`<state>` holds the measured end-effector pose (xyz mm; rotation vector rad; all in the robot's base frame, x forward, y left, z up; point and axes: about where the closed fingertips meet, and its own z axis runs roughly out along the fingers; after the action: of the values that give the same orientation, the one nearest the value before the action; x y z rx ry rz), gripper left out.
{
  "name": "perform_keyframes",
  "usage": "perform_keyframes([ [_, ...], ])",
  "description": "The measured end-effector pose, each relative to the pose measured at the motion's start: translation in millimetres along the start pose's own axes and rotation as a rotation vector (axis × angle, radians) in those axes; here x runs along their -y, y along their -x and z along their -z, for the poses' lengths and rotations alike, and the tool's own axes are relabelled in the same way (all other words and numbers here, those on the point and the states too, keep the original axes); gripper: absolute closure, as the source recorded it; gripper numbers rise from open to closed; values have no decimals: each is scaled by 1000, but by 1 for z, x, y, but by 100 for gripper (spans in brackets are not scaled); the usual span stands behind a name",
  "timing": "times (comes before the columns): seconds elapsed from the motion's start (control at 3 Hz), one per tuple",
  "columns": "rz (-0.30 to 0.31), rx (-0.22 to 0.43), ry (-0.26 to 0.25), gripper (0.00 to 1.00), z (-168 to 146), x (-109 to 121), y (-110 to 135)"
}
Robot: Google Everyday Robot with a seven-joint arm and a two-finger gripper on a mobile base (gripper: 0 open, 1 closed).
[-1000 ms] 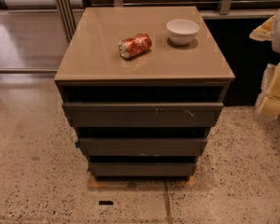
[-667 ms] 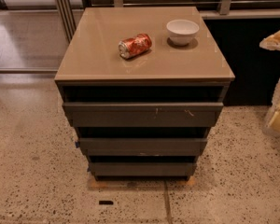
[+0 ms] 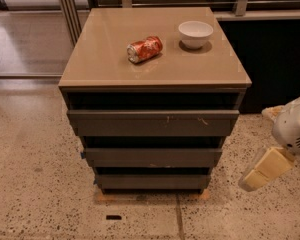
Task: Open middle drawer
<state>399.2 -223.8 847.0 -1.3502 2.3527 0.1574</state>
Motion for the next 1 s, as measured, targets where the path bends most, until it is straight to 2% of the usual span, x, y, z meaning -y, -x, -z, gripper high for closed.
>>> perform_keyframes([
  [0.33, -82, 119, 55, 0, -57, -12, -1],
  [0.67, -52, 208, 142, 0, -97, -27, 21],
  [1.0, -48, 219, 154, 18, -101, -29, 24],
])
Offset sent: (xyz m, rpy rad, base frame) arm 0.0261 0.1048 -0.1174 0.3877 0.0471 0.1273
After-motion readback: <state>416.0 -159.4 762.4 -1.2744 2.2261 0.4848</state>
